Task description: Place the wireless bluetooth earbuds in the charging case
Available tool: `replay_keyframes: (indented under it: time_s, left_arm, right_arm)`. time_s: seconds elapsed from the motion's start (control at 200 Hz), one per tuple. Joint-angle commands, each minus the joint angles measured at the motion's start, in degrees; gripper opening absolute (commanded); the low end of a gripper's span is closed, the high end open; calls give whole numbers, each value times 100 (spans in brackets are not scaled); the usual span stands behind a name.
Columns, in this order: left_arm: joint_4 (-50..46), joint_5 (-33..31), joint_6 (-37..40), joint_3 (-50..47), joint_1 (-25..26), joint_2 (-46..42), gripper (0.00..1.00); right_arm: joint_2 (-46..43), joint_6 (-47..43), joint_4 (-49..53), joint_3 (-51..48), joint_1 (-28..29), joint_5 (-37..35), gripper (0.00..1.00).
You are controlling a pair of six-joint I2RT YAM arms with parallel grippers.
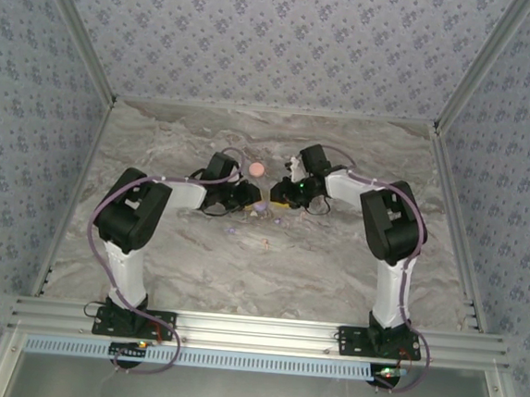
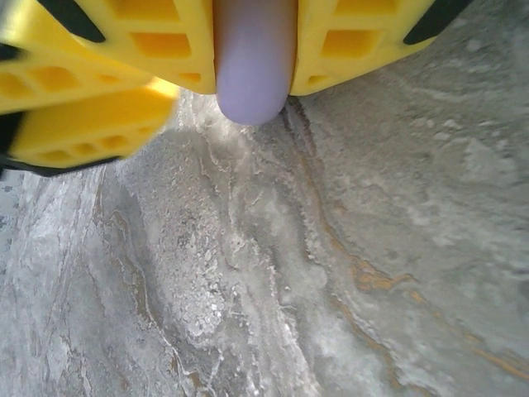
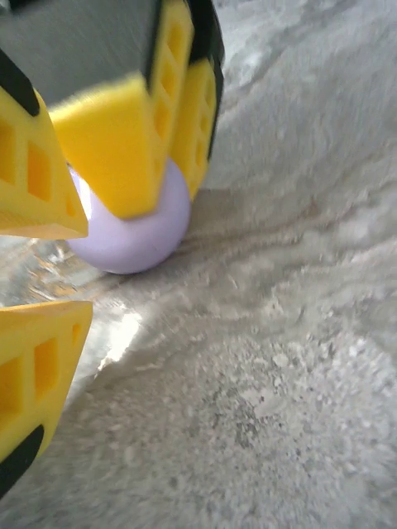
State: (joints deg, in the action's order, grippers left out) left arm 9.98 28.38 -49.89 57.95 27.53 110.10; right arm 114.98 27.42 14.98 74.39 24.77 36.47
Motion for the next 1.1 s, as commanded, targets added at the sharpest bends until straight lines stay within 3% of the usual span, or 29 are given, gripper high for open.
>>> replay_keyframes:
  time_s: [0.0,0.4,0.695,1.099]
  left_arm:
    - [-171,215,546,96,-204,-553,19]
    - [-714,1696,1985,1005,-460,-1604,16]
    - [-1122,2577,2669,1537,-444,-1981,16]
    - [-1640,2996,3247,1919,-166,-2169,15]
  right_arm:
    - [-721,-230,-88,-152,-215,56,33]
    - [-2027,-1321,-499,-557,-802,1558,51]
    - [-2631,-1798,-504,-557,-701,2675,58]
    - [-2585,-2087,-233,-250,-450,2931,60]
